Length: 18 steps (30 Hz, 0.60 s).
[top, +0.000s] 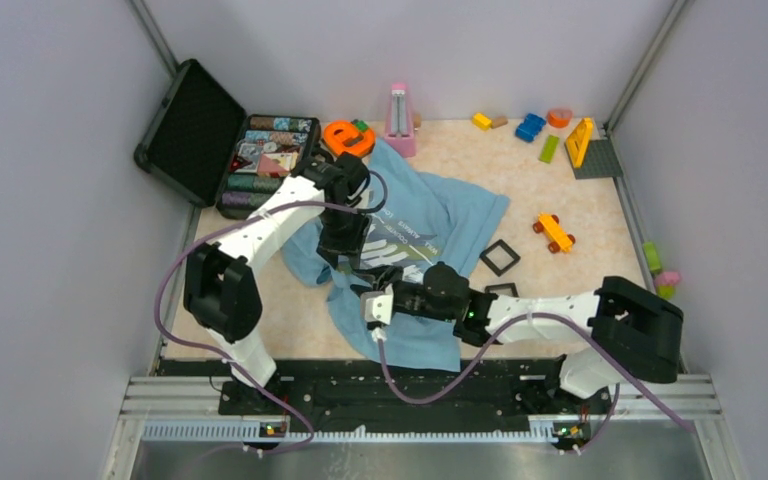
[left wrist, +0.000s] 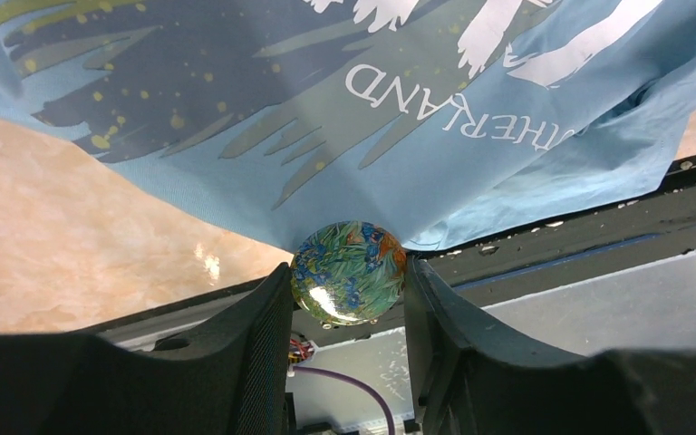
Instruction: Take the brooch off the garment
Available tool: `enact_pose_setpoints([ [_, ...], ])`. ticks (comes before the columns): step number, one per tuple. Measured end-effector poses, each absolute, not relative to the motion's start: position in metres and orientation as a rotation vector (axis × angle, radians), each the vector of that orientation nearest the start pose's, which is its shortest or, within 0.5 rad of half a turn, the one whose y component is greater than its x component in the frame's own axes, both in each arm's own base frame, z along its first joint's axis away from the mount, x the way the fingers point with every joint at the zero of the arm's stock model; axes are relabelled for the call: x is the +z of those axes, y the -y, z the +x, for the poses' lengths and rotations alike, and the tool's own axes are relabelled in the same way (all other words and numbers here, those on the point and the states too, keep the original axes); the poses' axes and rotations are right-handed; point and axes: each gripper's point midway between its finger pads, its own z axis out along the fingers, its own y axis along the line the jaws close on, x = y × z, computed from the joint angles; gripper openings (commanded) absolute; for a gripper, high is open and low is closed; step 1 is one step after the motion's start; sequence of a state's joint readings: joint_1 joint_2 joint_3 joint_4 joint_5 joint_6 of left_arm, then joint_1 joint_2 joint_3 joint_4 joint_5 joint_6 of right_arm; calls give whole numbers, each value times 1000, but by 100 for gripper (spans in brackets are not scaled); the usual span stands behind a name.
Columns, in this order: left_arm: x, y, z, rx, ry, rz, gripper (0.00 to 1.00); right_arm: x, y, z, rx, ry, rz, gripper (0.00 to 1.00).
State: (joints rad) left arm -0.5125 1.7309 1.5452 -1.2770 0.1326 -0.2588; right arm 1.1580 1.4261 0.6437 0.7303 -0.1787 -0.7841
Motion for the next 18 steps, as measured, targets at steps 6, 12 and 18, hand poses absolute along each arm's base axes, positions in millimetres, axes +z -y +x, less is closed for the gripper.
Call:
enact_pose_setpoints([
  [6, 137, 175, 245, -212, -3087, 407, 18, 181, -427, 190, 330, -825, -1501, 35],
  [12, 132, 177, 246, -196, -3105, 413, 18, 165, -433, 199, 277, -851, -1543, 35],
  [18, 133, 178, 248, -200, -3098, 417, 17, 152, -438, 203, 239, -872, -1570, 34],
])
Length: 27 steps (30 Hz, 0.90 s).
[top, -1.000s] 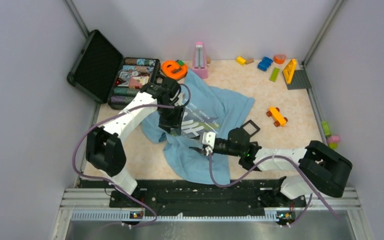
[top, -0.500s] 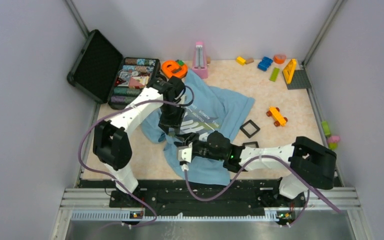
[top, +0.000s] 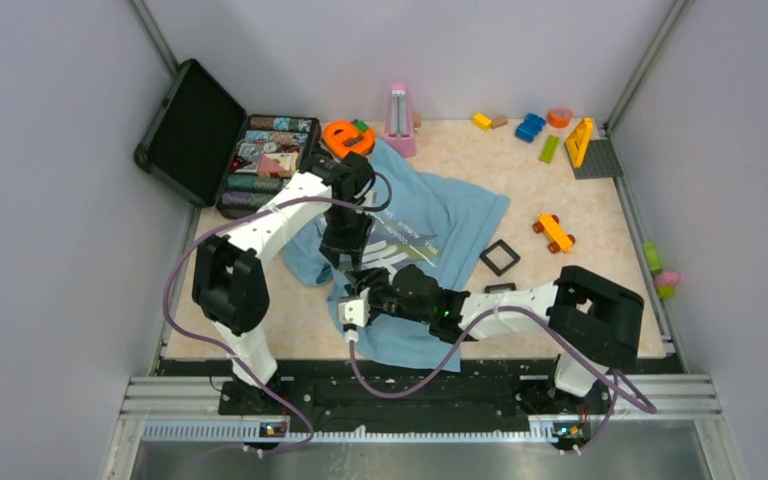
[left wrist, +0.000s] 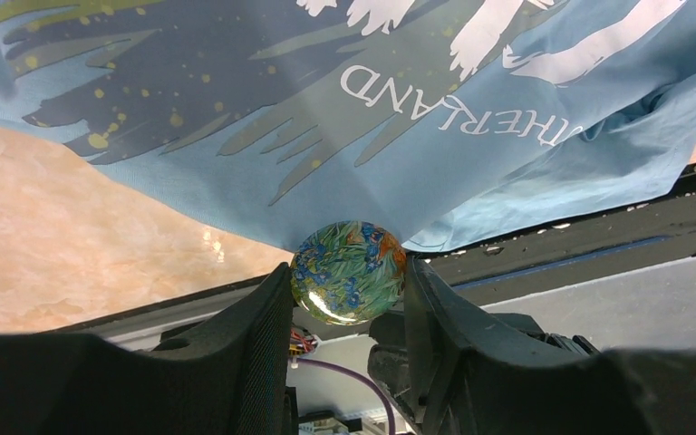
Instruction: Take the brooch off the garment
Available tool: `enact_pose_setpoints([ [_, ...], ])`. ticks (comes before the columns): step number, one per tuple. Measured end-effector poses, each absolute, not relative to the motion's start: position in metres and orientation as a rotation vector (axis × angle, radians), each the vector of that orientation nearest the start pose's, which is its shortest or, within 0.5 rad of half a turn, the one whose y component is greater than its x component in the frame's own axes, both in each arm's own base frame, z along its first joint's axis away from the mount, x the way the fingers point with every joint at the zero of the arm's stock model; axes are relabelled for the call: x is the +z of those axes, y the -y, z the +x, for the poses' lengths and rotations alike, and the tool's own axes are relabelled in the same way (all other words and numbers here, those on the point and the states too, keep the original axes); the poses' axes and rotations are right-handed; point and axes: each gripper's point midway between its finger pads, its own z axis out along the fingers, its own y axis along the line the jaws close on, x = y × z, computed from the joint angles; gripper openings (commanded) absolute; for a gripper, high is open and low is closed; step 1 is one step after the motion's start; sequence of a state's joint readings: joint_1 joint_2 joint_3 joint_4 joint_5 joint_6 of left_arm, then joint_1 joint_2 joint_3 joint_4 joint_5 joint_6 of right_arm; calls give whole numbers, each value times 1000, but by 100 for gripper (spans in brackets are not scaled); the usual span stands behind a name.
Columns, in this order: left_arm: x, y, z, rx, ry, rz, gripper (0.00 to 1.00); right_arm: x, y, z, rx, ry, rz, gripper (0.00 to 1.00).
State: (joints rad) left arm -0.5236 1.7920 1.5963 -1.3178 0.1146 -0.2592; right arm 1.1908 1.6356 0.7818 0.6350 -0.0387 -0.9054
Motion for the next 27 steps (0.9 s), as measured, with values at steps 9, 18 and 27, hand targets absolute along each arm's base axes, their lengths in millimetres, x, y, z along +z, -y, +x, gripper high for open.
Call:
enact_pose_setpoints([
  [9, 137, 205, 252, -445, -3039, 492, 16, 166, -413, 188, 375, -944, -1453, 36],
  [18, 162, 246, 273, -989, -2788, 571, 12, 215, -313, 218, 652, -1175, -936, 57],
  [27, 218, 275, 298, -1382, -2318, 630, 10, 220, -275, 259, 922, -1462, -549, 67],
])
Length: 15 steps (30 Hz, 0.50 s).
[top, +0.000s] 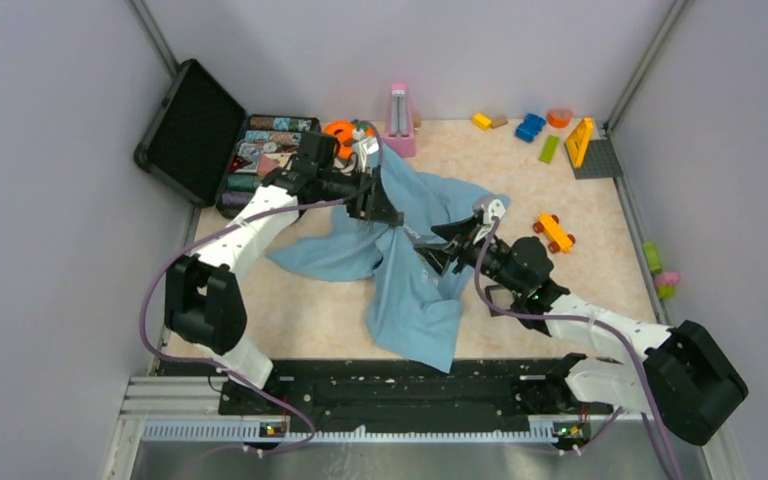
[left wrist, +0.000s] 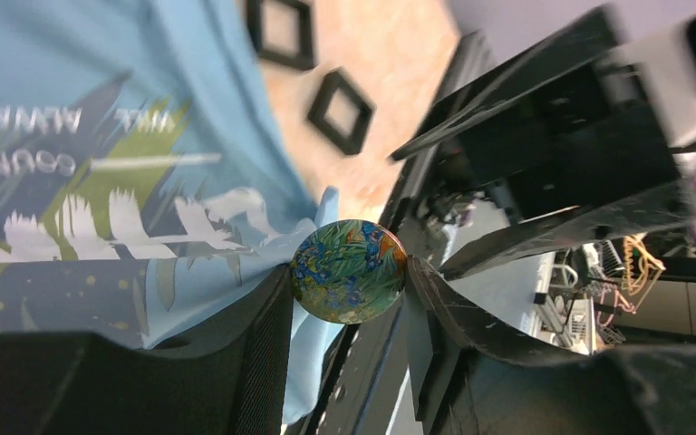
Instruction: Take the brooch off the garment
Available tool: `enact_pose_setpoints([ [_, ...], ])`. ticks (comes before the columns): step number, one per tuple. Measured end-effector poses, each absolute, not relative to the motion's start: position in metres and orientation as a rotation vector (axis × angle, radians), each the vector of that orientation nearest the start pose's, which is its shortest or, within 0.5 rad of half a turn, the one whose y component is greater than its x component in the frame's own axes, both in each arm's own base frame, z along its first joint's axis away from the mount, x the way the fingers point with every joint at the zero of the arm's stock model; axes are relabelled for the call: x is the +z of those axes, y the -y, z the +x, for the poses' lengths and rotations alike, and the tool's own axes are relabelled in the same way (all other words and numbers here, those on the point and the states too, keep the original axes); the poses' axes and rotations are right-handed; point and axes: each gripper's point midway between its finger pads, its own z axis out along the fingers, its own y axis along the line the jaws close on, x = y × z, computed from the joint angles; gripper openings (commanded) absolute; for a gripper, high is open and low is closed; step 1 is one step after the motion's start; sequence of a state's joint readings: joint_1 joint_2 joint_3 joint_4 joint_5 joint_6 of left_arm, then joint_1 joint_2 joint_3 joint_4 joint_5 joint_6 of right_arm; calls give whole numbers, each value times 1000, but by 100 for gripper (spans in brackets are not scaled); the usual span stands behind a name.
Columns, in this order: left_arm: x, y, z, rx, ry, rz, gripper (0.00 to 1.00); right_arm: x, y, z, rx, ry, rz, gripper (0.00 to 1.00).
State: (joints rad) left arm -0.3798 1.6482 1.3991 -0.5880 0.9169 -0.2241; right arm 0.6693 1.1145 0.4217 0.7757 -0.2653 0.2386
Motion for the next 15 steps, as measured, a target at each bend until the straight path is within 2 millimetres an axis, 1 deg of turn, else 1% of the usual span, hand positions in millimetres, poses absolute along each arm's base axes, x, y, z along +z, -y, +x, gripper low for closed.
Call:
enact_pose_setpoints([
  [1, 230, 277, 300, -1427, -2256, 633, 10, 223, -276, 258, 948, -1464, -535, 69],
  [4, 265, 281, 306, -1559, -2098, 634, 9, 230, -280, 254, 1011, -1465, -511, 70],
  [7, 295, 283, 311, -1672, -1979, 637, 9, 240, -280, 256, 1059, -1468, -469, 65],
  [10, 316, 284, 309, -1760, -1904, 650, 10, 264, -280, 263, 1104, -1442, -411, 64],
  [14, 332, 285, 301, -1844, -1849, 676, 10, 298, -287, 268, 1173, -1365, -393, 64],
  [15, 336, 284, 299, -1858, -1840, 683, 10, 302, -289, 268, 1181, -1356, -396, 64],
])
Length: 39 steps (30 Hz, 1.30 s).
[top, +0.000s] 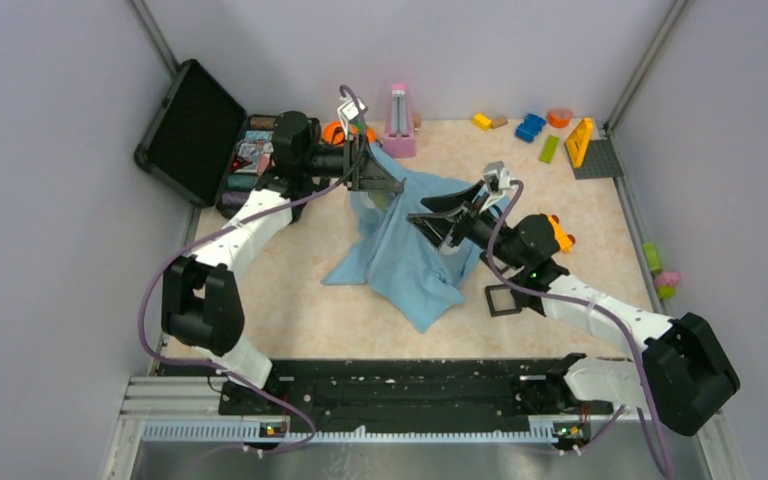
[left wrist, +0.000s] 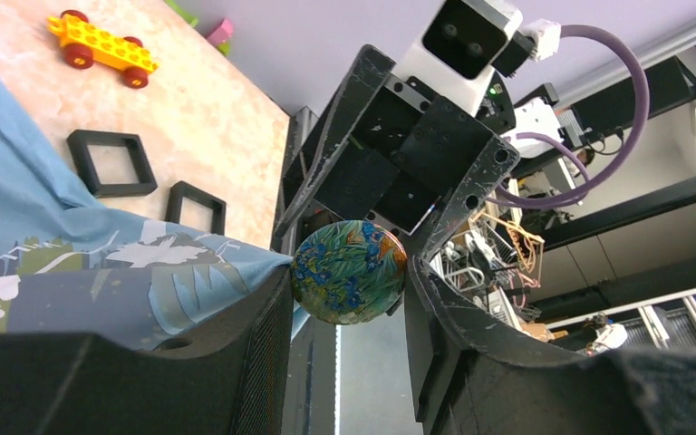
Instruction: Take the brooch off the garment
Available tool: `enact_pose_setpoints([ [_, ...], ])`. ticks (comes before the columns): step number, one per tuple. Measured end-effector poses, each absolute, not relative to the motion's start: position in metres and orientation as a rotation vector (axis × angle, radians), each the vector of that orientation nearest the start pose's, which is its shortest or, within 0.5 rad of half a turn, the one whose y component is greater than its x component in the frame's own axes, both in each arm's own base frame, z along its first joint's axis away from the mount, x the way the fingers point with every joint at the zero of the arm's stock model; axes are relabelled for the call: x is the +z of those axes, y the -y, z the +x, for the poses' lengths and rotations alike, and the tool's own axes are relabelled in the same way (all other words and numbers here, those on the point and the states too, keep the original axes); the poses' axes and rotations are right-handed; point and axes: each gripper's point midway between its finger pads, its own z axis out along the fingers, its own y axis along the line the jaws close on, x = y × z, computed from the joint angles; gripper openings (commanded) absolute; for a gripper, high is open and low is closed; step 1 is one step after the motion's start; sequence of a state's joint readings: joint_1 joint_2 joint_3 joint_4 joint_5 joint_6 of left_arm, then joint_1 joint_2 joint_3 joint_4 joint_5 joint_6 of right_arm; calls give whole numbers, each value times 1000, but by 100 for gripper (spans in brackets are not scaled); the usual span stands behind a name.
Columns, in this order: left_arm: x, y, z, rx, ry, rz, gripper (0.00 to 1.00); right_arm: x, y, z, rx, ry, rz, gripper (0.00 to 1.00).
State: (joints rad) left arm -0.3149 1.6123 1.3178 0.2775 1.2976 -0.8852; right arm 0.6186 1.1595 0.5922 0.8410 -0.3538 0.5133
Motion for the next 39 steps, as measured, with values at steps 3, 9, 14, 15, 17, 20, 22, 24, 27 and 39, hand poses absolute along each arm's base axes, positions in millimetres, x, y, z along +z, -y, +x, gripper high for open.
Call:
enact_pose_setpoints([
  [3, 343, 284, 295, -1885, -1813, 704, 10, 310, -295, 271, 1194, -1341, -411, 68],
  [9, 347, 281, 283, -1923, -1805, 720, 11, 315, -306, 262, 1137, -1252, -631, 79],
  [14, 343, 278, 274, -1940, -1816, 719, 11, 313, -303, 261, 977, -1153, -786, 79],
  [15, 343, 277, 272, -1943, -1818, 719, 11, 313, -302, 262, 940, -1131, -815, 79],
  [17, 342, 277, 270, -1946, -1819, 720, 11, 312, -301, 263, 886, -1097, -864, 79],
  [20, 341, 277, 267, -1950, -1821, 722, 11, 311, -303, 262, 821, -1045, -921, 79],
  [22, 341, 279, 265, -1954, -1822, 726, 11, 315, -305, 263, 778, -1012, -946, 78],
  [24, 340, 280, 263, -1958, -1824, 729, 12, 322, -310, 262, 738, -966, -963, 78],
  [27, 339, 280, 261, -1961, -1826, 731, 12, 328, -317, 259, 704, -908, -971, 75],
  [39, 343, 279, 255, -1956, -1813, 743, 12, 328, -333, 258, 651, -837, -990, 63],
])
